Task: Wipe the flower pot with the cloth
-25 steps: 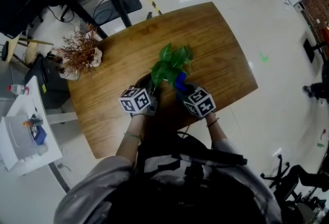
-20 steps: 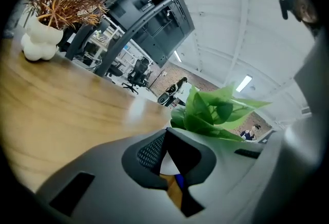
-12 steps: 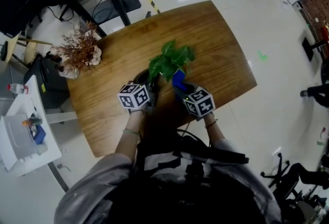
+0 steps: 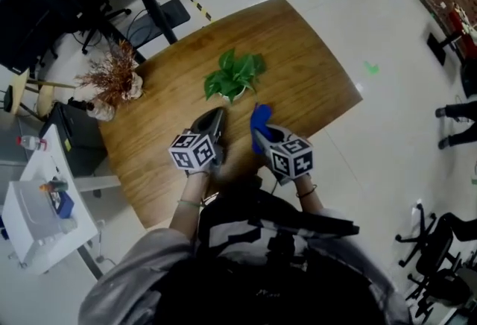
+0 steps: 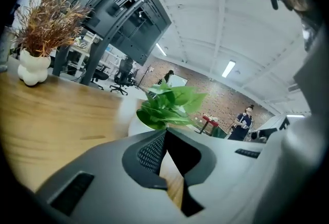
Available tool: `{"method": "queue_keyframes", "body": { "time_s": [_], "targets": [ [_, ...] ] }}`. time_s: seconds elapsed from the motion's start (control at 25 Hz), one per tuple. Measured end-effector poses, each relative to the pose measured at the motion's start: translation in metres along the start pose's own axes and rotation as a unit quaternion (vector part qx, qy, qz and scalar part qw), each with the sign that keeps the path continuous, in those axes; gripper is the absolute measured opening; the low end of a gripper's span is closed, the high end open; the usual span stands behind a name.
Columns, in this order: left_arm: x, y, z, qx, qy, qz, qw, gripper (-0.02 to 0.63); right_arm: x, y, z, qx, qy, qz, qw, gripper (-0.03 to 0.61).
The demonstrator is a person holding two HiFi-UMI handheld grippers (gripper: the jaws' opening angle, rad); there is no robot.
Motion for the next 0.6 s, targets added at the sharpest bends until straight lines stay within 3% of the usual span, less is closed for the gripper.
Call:
{"method": "queue_keyframes", "body": {
  "time_s": [0.28,0.6],
  "targets": [
    [0.017,-0.059,-0.033,0.044,0.014,0.038,0.9982,0.005,0.019,0.030,-0.042,0.028,-0.053,0.024,0.998,0.058],
    [0.053,-0.093,-0.090,0.052,0.030,0.053,0.9968,0.005,0.046,0.076,-0.076,0.025,-0.082,0.025,0.996,0.058]
  ]
}}
Point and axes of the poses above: the fingertips, and each gripper's own axes: z forward along the fingers, y to its left, x out of its underside, the point moved 2 cm from there along -z, backward along the fingers
